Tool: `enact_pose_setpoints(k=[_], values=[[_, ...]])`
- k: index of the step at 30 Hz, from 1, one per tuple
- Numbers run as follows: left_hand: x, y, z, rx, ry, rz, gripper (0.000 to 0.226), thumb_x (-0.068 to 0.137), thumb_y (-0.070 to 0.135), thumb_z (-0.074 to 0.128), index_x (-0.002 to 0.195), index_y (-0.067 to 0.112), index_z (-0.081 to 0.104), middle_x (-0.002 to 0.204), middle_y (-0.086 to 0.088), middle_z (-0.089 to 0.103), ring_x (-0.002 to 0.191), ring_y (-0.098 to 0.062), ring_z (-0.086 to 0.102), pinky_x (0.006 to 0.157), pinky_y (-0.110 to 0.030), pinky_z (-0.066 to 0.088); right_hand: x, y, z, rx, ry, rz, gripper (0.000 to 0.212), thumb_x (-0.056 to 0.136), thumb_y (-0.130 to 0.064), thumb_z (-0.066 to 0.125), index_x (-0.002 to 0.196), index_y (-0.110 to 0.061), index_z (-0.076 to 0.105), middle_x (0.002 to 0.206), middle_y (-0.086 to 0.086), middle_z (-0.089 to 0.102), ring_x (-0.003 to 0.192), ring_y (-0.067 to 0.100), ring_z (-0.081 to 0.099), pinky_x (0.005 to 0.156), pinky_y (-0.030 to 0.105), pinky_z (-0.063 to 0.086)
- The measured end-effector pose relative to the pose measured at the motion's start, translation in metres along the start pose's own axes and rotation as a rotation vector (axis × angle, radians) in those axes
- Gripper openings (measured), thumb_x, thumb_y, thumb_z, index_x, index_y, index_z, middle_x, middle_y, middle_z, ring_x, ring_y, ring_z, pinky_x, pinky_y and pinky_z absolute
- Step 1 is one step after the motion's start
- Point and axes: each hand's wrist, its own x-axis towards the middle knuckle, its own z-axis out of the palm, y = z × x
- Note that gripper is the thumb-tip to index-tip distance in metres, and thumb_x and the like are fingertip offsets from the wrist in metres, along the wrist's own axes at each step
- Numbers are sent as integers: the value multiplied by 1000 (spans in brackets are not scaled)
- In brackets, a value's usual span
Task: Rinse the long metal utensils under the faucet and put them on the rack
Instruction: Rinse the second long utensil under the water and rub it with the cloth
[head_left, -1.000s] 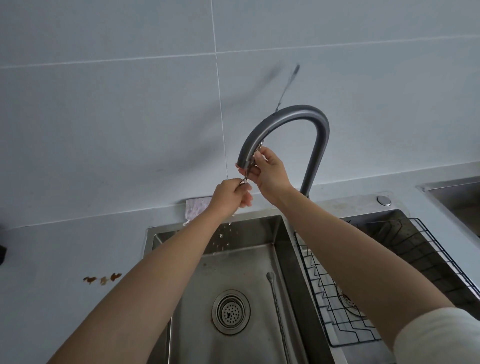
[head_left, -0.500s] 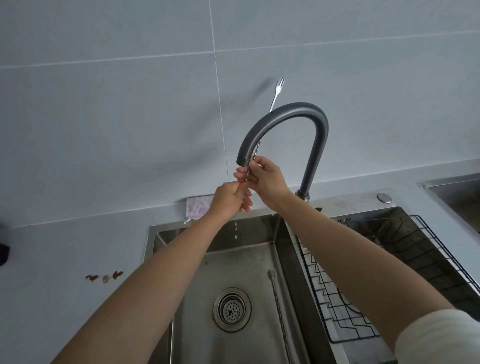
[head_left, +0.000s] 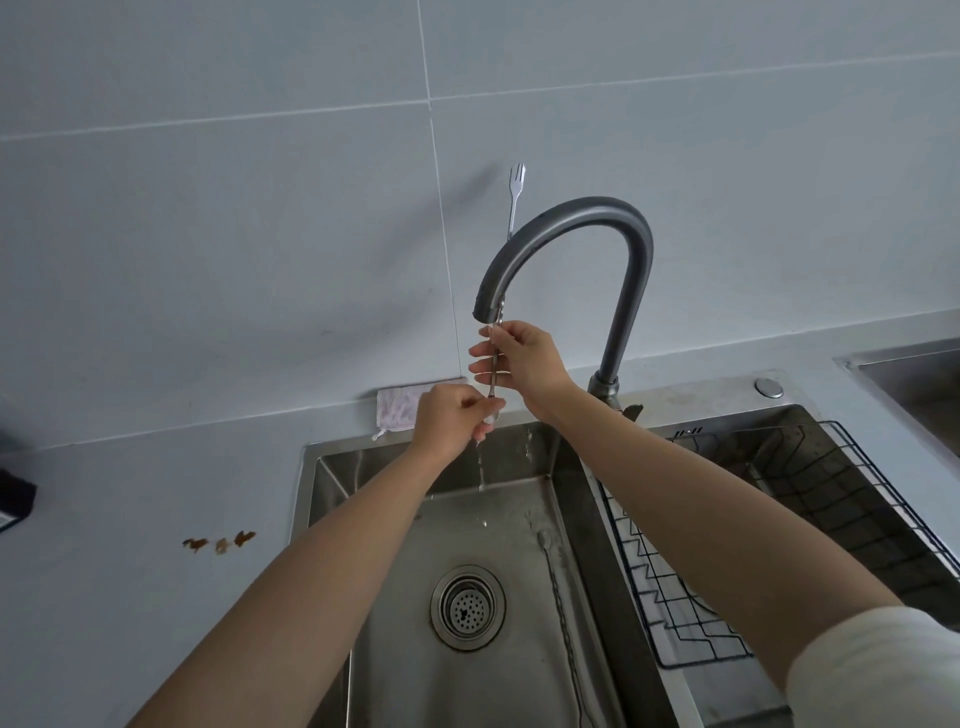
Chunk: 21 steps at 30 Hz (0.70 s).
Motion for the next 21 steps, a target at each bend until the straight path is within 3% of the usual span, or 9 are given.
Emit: enact_pose_setpoints(k=[4,8,11,16,21], values=[[-9,-11,5,-13,-27,-6,18,84,12,64,83,-5,69,72,-11,65,36,7,55,55,-11,48,-8,4,4,-25,-17,15,14,98,-13,42,102,-5,53,73,5,60,58,17,59,55,21,53],[-19,-18,9,8,-46,-1,12,83,1,61,79,-7,69,73,-17,67,45,0,57,60,-14,46,-13,5,9,-84,-29,-15,13,98,-10,41,102,-7,53,72,5,60,58,17,58,54,19,53],[-27,-23,8,66,-66,1,9,81,0,61,79,-5,67,68,-12,65,45,1,56,48,-3,41,-14,2,11,-82,-14,-20,14,98,-10,41,103,-8,54,72,4,60,57,16,58,54,20,52],[-40,-36,14,38,-99,-41,11,79,1,62,87,-3,68,69,-9,66,40,13,54,55,-8,44,-12,-2,9,-58,21,2,26,98,-13,43,115,2,55,70,4,59,56,16,57,52,19,53],[-57,-38,26,-14,-120,-88,16,85,4,55,76,0,67,55,5,58,35,9,53,48,-10,45,-11,2,12,-71,18,40,29,98,-13,43,117,3,56,71,4,60,54,15,57,50,17,52]])
